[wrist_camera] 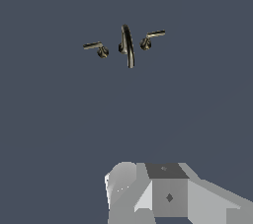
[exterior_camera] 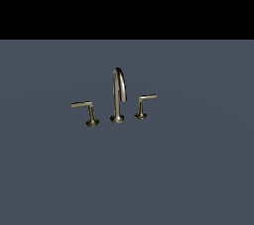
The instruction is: Turn on the faucet by rotating a designated handle.
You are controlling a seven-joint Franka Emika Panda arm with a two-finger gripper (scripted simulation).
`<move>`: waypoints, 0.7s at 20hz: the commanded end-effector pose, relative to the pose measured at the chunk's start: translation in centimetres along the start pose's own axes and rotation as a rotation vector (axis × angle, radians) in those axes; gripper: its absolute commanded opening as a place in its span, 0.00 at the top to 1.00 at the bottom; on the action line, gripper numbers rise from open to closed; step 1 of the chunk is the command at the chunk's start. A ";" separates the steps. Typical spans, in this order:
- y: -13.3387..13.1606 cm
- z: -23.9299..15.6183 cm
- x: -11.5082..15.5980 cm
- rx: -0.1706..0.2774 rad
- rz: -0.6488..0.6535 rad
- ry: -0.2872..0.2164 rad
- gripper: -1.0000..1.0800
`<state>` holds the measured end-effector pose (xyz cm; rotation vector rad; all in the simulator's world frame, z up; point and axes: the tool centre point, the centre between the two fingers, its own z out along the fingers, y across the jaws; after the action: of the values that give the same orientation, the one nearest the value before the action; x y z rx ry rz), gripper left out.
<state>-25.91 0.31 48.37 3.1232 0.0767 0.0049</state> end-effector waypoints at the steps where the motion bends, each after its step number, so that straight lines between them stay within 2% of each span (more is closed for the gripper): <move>1: 0.0 0.0 0.0 0.000 0.000 0.000 1.00; 8: -0.3 0.9 0.7 0.001 0.030 0.000 1.00; 14: -1.0 3.0 2.4 0.002 0.103 -0.001 1.00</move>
<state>-24.02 1.18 46.02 3.1252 -0.0519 0.0051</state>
